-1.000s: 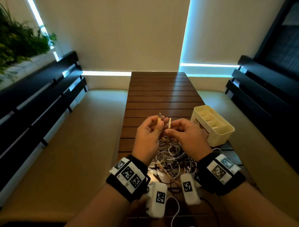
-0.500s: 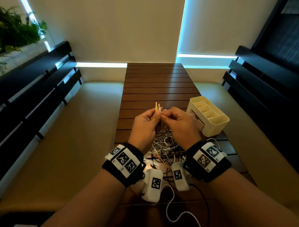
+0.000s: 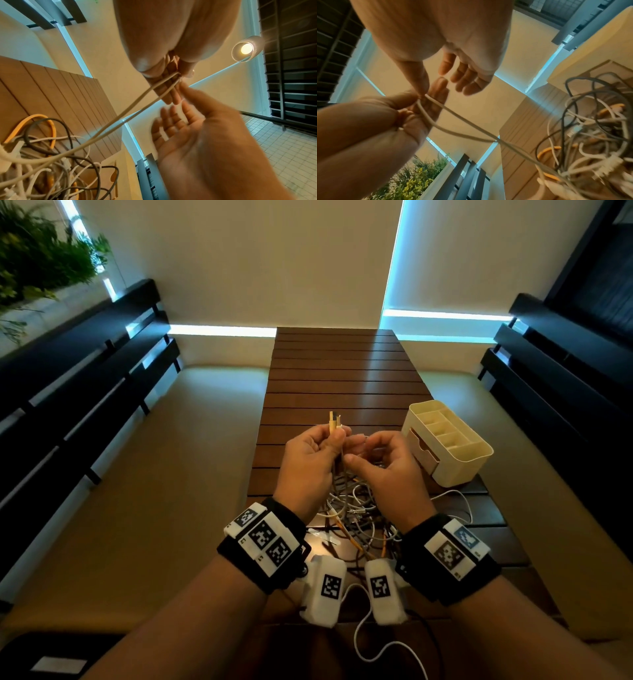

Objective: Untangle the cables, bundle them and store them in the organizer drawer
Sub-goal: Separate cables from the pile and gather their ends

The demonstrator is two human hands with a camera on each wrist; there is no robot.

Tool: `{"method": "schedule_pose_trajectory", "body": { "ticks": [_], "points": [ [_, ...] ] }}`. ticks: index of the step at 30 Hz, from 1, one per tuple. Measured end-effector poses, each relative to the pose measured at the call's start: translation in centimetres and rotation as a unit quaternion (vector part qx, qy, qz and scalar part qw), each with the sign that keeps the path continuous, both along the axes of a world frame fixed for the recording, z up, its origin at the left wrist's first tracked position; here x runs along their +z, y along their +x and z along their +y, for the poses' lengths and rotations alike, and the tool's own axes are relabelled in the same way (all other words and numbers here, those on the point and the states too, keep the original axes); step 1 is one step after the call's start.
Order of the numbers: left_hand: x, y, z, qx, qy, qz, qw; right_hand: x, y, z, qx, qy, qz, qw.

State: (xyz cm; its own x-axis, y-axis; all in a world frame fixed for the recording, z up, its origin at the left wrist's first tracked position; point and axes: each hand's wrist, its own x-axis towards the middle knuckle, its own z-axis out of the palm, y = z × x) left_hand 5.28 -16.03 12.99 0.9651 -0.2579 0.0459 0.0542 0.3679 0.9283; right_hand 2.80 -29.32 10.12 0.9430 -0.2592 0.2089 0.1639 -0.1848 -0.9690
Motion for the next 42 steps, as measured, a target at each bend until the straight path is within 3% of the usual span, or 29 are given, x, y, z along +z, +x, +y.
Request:
{"method": "schedule_pose_trajectory", "body": {
  "ticks": [5,7,11,14,18,21,25,28,30,33,36,38,40,42],
  "points": [
    [2.7,0.3,0.4,-0.008,0.006,-0.065,0.998,-0.5,-0.5,0.9,0.122,-0.039,0.035,0.991],
    [4.6,0.7,0.7,-0.002,0.002,-0.107,0.994,-0.7,0.0,0.8,0.118,-0.046,0.035,0.991],
    [7.7,2.1,1.7,0.041,-0.044,-0.149,0.987,-1.5,1.1,-1.3,0.073,-0.173,0.059,0.980],
    [6.5,2.8,2.3,0.082,0.044,-0.150,0.984,0.1,1.1,-2.4,0.054,-0.175,0.064,0.981],
    [3.3,2.9,2.6,0.078,0.170,-0.160,0.969,2.9,1.0,-2.3,0.059,-0.127,0.019,0.990],
    [2.5,2.8,2.5,0.032,0.274,-0.225,0.935,3.7,1.2,-1.4,0.064,-0.136,-0.016,0.988],
    [3.4,2.7,2.8,-0.075,0.348,-0.227,0.906,4.3,1.5,-1.0,0.068,-0.102,-0.049,0.991],
    [3.9,2.9,3.4,-0.061,0.381,-0.246,0.889,3.5,1.3,-1.0,0.092,-0.048,-0.052,0.993],
    [4.2,2.7,3.5,-0.030,0.345,-0.257,0.902,2.5,1.1,-0.9,0.115,-0.035,-0.035,0.992],
    [5.3,2.5,3.9,0.004,0.234,-0.222,0.946,-0.4,0.8,-0.5,0.140,-0.038,0.041,0.989],
    [5.8,2.6,4.6,0.036,0.222,-0.200,0.954,-2.9,0.8,-0.9,0.129,-0.099,0.082,0.983],
    [5.1,3.1,5.1,0.043,0.311,-0.183,0.932,-2.9,1.3,-1.3,0.097,-0.097,0.088,0.987],
    [3.8,3.6,5.3,0.016,0.446,-0.144,0.883,-1.8,2.0,-1.8,0.048,-0.073,0.079,0.993],
    [2.4,3.6,5.5,-0.002,0.525,-0.097,0.845,-0.4,2.7,-2.0,0.019,-0.069,0.057,0.996]
  ]
}}
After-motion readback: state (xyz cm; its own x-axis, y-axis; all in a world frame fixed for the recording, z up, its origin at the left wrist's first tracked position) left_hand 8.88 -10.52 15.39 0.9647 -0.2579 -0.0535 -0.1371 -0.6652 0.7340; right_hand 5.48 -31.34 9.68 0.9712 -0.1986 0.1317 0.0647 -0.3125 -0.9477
